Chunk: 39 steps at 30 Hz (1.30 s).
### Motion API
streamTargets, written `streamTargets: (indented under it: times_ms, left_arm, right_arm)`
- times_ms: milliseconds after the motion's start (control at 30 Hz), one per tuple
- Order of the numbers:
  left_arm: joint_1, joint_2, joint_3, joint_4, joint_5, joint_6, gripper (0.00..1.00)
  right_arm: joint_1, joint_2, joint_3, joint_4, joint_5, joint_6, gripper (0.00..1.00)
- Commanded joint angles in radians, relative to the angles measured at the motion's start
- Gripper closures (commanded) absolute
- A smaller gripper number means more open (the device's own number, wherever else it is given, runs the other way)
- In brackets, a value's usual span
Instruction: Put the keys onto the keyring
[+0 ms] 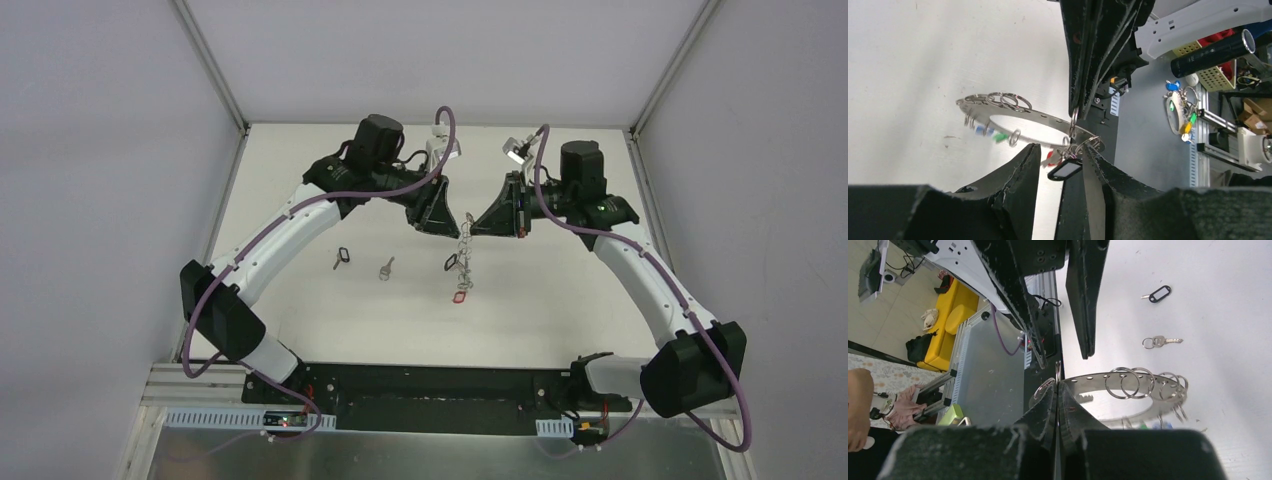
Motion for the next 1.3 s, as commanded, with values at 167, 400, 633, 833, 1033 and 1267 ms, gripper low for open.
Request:
streamTargets:
  times_ms: [167, 400, 633, 833, 1033, 1267]
  left_arm:
    - [-0.001, -0.064, -0.132, 0.374, 0.031, -0.112, 0.65]
    - [0.0, -0.073, -0.176, 0.434, 0.044, -0.155, 0.76]
    - [0.0, -0.102, -0.217, 0.436, 0.016, -0.141, 0.71]
    - [0.001, -0.099, -0.23, 0.464, 0.012, -0.178, 0.76]
    - [0.001, -0.1, -0.244, 0.498, 0.013, -0.2, 0.81]
    - [0.001, -0.065, -0.204, 0.517, 0.016, -0.242, 0.89]
  right_arm:
    - [-0.008, 0.025, -0.058, 0.267, -0.011, 0.272, 1.0]
    - [-0.029, 0.021, -0.091, 0.386, -0.02, 0.368, 1.0]
    - [-0.039, 0.014, -0.107, 0.439, -0.035, 0.407, 1.0]
    - [-0.05, 0.008, -0.121, 0.476, -0.041, 0.436, 1.0]
    - [-0.056, 0.005, -0.135, 0.498, -0.04, 0.447, 1.0]
    - [-0.056, 0.01, -0.148, 0.522, -0.041, 0.462, 1.0]
